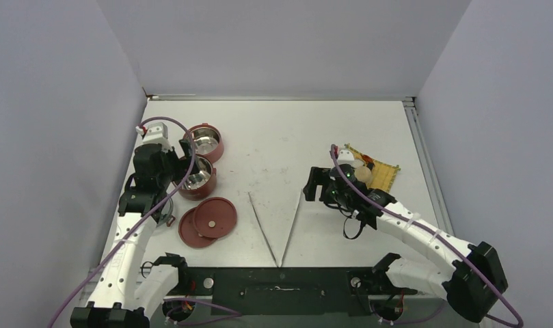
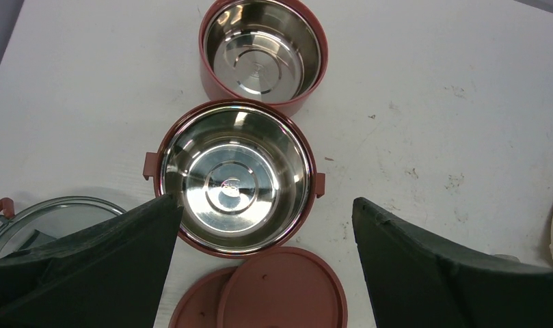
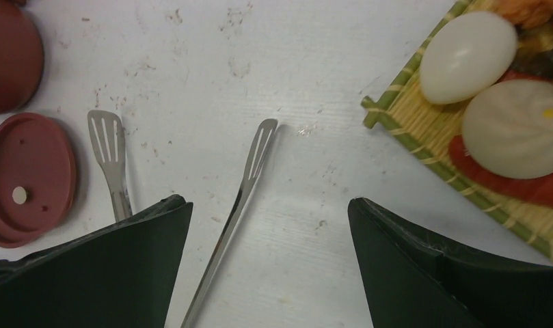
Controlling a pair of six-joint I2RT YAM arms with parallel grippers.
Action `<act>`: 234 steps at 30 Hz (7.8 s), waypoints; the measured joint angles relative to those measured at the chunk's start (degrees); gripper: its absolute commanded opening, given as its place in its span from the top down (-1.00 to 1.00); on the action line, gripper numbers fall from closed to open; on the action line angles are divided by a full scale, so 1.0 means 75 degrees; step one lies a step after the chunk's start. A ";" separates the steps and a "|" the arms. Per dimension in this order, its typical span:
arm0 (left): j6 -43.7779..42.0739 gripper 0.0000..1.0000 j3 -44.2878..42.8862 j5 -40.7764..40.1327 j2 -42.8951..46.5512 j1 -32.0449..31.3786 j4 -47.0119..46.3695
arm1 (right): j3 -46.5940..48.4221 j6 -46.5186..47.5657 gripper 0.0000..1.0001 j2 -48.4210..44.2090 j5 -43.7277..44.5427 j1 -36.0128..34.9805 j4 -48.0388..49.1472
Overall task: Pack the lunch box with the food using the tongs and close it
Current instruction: Move the clamp to the center of the board, then pick up the clamp at the center of the board.
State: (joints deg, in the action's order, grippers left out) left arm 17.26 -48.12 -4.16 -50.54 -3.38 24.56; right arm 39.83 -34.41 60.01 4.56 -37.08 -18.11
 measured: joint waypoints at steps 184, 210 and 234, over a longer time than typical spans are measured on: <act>-0.0259 -0.92 0.0000 -0.0122 -0.0050 -0.0472 0.0125 | -0.0169 0.0979 -0.80 0.2092 0.1043 -0.2186 0.0959; -0.0259 -0.92 0.0000 -0.0108 -0.0070 -0.0472 0.0125 | -0.0259 0.1623 -0.79 0.3538 0.0705 -0.2177 0.1996; -0.0259 -0.92 0.0000 -0.0067 -0.0076 -0.0469 0.0125 | 0.0058 0.1626 -0.26 0.2457 0.1116 -0.2192 0.1096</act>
State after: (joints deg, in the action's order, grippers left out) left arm 15.31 -48.12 -4.67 -51.11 -6.90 25.50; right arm 40.27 -22.22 78.43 12.93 -53.52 -9.89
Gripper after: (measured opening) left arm 0.960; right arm 0.674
